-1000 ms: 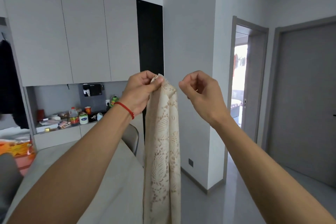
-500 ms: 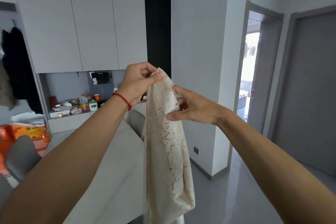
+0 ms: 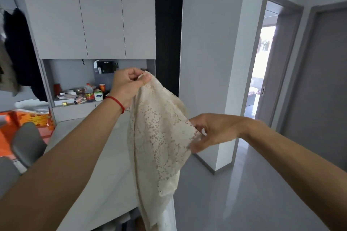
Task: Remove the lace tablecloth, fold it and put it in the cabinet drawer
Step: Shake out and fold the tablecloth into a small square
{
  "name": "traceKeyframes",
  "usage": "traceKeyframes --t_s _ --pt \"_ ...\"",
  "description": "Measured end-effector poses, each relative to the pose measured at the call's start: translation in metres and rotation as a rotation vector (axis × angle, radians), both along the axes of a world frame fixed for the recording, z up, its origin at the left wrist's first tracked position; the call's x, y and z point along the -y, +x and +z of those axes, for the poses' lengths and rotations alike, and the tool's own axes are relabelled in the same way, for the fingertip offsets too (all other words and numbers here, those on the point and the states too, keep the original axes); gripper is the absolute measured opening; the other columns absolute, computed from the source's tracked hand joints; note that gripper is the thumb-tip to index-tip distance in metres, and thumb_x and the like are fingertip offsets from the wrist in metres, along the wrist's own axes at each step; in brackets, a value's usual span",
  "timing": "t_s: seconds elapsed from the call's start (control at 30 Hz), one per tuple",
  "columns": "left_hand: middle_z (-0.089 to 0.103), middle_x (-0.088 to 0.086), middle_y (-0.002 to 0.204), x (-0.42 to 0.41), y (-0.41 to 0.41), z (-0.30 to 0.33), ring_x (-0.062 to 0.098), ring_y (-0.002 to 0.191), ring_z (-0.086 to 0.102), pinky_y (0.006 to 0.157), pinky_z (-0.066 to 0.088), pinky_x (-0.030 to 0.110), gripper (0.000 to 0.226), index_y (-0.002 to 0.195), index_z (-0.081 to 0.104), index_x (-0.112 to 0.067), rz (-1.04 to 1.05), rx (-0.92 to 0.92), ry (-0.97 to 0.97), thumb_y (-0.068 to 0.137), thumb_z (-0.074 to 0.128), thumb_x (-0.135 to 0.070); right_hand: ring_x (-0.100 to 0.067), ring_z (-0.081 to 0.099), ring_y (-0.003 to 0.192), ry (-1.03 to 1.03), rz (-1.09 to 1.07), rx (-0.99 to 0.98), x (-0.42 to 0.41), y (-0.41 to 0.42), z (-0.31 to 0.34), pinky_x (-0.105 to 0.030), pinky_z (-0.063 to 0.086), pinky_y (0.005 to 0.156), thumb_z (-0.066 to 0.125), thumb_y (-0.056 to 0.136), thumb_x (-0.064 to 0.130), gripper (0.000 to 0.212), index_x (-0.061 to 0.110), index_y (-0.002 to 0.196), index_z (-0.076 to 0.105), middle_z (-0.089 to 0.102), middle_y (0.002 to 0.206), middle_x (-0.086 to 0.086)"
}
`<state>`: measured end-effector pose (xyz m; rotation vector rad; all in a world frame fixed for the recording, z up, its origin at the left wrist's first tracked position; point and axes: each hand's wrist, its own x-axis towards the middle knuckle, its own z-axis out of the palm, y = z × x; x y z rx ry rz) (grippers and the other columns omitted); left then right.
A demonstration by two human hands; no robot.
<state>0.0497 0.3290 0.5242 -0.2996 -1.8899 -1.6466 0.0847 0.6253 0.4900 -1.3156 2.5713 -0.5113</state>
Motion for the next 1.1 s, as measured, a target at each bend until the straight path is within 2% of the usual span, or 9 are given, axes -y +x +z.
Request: traceKeyframes --t_s 0.17,0.33,0.47,0.53,0.67,0.8,0.93,1.03,1.1 --pt "0.077 0.002 0.085 0.013 0.003 -0.001 0.016 0.079 0.073 0.070 0.059 0.027 0.018 0.071 0.076 -0.026 0.064 -0.014 -0.002 0.083 0.083 -0.016 -0.017 0.070 0.088 0.134 -0.114 -0.277 -0.020 -0.009 -0.021 -0.046 0.059 0.085 0.074 0.090 0.046 0.036 0.027 0.119 0.069 0.076 0.112 0.007" --pt "0.077 -0.003 0.080 0.030 0.004 -0.003 0.012 0.077 0.073 0.073 0.059 0.027 0.010 0.082 0.073 -0.015 0.037 -0.042 0.155 0.084 0.082 -0.011 -0.001 0.069 0.086 0.031 -0.128 -0.114 -0.050 -0.011 -0.018 -0.019 0.052 0.071 0.076 0.093 0.039 0.014 0.050 0.100 0.070 0.069 0.097 0.041" --pt "0.076 -0.009 0.072 0.029 0.004 -0.007 0.006 0.071 0.071 0.070 0.057 0.020 0.012 0.080 0.073 -0.016 0.062 -0.072 0.162 0.084 0.081 -0.009 0.021 0.053 0.106 -0.058 0.036 -0.156 -0.054 -0.002 -0.028 -0.003 0.044 0.086 0.083 0.089 0.024 0.040 0.025 0.128 0.074 0.053 0.114 0.060" --pt "0.075 -0.011 0.069 0.028 0.005 -0.008 0.003 0.069 0.070 0.070 0.056 0.018 0.016 0.076 0.072 -0.019 0.090 -0.083 0.170 0.084 0.081 -0.009 0.018 0.052 0.111 -0.068 0.054 -0.147 -0.056 0.000 -0.034 -0.004 0.044 0.092 0.080 0.092 0.024 0.044 0.026 0.134 0.069 0.053 0.122 0.056" --pt "0.074 -0.010 0.072 0.030 0.009 -0.011 0.005 0.071 0.070 0.072 0.056 0.018 0.013 0.080 0.073 -0.016 0.097 -0.114 0.146 0.084 0.081 -0.008 -0.008 0.035 0.122 -0.051 -0.188 -0.353 -0.069 -0.010 -0.037 -0.026 0.039 0.114 0.074 0.094 0.040 0.034 0.035 0.128 0.073 0.040 0.137 0.020" --pt "0.077 0.000 0.084 0.038 0.013 -0.015 0.012 0.078 0.074 0.073 0.059 0.023 0.009 0.087 0.076 -0.013 0.135 -0.088 0.191 0.083 0.083 -0.011 -0.006 0.069 0.097 -0.206 -0.300 -0.141 -0.079 -0.012 -0.026 -0.016 0.058 0.080 0.071 0.092 0.044 0.020 0.029 0.103 0.077 0.070 0.101 0.032" --pt "0.078 0.008 0.093 0.050 0.018 -0.019 0.019 0.082 0.077 0.072 0.063 0.029 0.017 0.088 0.076 -0.010 0.079 0.011 0.324 0.075 0.086 -0.013 0.002 0.065 0.063 -0.369 -0.469 -0.289 -0.082 -0.017 -0.008 -0.015 0.049 0.052 0.079 0.088 0.037 0.025 0.017 0.076 0.070 0.072 0.071 0.023" --pt "0.080 0.009 0.091 0.062 0.022 -0.028 0.019 0.079 0.078 0.069 0.063 0.029 0.019 0.085 0.079 -0.010 0.015 0.077 0.351 0.068 0.085 -0.016 -0.011 0.067 0.063 -0.466 -0.534 -0.318 -0.078 -0.018 0.007 -0.029 0.054 0.056 0.082 0.089 0.032 0.022 0.018 0.076 0.072 0.076 0.075 0.014" --pt "0.081 0.007 0.090 0.067 0.022 -0.035 0.021 0.083 0.079 0.070 0.063 0.029 0.008 0.080 0.081 -0.012 -0.024 0.116 0.353 0.073 0.084 -0.012 -0.004 0.068 0.063 -0.516 -0.561 -0.345 -0.074 -0.019 0.020 -0.019 0.051 0.059 0.082 0.089 0.032 0.020 0.020 0.076 0.071 0.075 0.073 0.014"
